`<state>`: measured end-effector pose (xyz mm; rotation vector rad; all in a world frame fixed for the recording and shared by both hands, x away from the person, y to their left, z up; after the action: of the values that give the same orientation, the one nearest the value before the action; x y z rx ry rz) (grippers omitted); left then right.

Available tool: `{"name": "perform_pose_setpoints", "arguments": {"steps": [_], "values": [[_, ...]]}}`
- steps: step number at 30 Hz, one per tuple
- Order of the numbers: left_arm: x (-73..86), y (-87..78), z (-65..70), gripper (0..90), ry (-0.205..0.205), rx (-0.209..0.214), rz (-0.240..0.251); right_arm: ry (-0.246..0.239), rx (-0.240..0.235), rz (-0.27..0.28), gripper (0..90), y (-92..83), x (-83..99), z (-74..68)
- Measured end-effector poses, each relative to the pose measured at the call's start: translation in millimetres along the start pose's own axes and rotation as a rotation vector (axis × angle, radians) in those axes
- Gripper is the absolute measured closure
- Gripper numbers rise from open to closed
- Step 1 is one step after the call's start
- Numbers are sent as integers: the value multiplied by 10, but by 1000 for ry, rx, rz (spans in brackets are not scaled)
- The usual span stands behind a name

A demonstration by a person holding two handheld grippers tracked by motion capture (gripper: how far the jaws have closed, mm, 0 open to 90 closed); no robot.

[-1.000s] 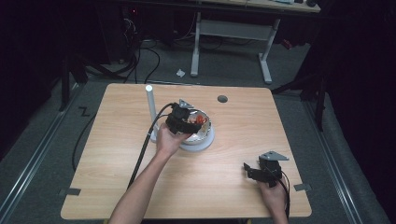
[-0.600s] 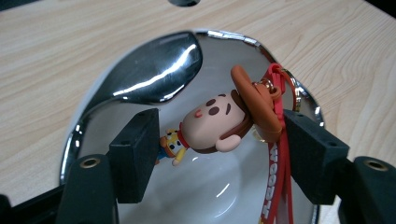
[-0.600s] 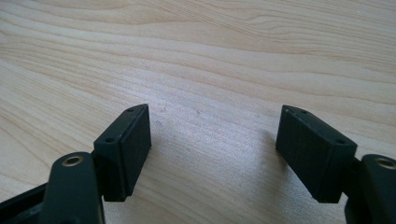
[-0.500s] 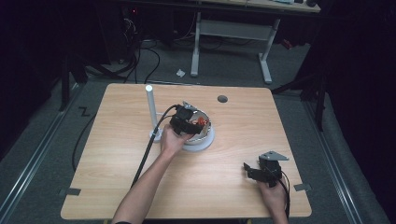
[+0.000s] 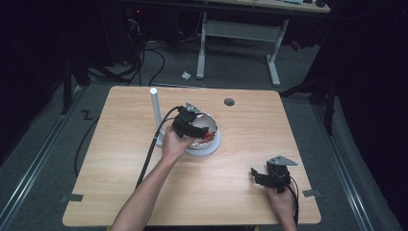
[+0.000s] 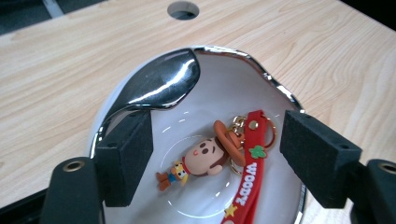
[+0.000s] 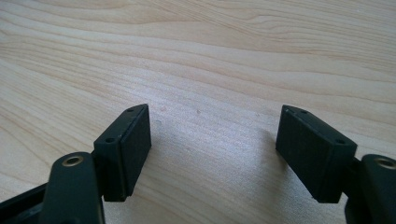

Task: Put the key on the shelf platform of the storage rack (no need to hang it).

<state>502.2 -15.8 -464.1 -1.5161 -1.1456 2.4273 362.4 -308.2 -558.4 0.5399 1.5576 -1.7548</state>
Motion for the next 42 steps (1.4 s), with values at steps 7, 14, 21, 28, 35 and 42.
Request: {"name": "perform_pose_setpoints", "arguments": {"steps": [7,14,21,28,35,42], "values": [[17,-199,61,289,13,15,42,0,-1,0,268,0,0,0],[56,-436,67,304,1,23,100,0,-1,0,268,0,0,0],[148,-663,66,297,-3,23,140,0,0,0,269,1,-1,1],[270,-780,56,285,-10,25,135,1,0,0,270,0,-1,0],[396,-944,-6,260,-39,38,142,1,1,0,270,1,-1,1],[502,-1079,-96,262,-73,22,168,1,1,0,270,1,-1,1]]}}
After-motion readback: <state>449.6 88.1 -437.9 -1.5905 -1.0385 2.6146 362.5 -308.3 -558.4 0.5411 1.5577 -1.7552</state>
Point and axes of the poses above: each handheld gripper's, and its own axes: y roughly forward along the jaws, x roughly out of its underside, z roughly to its right, the point moved 4 cm from there along y, roughly forward along the jaws, and after that the axes turned 14 degrees about x, right-handed, at the moved point
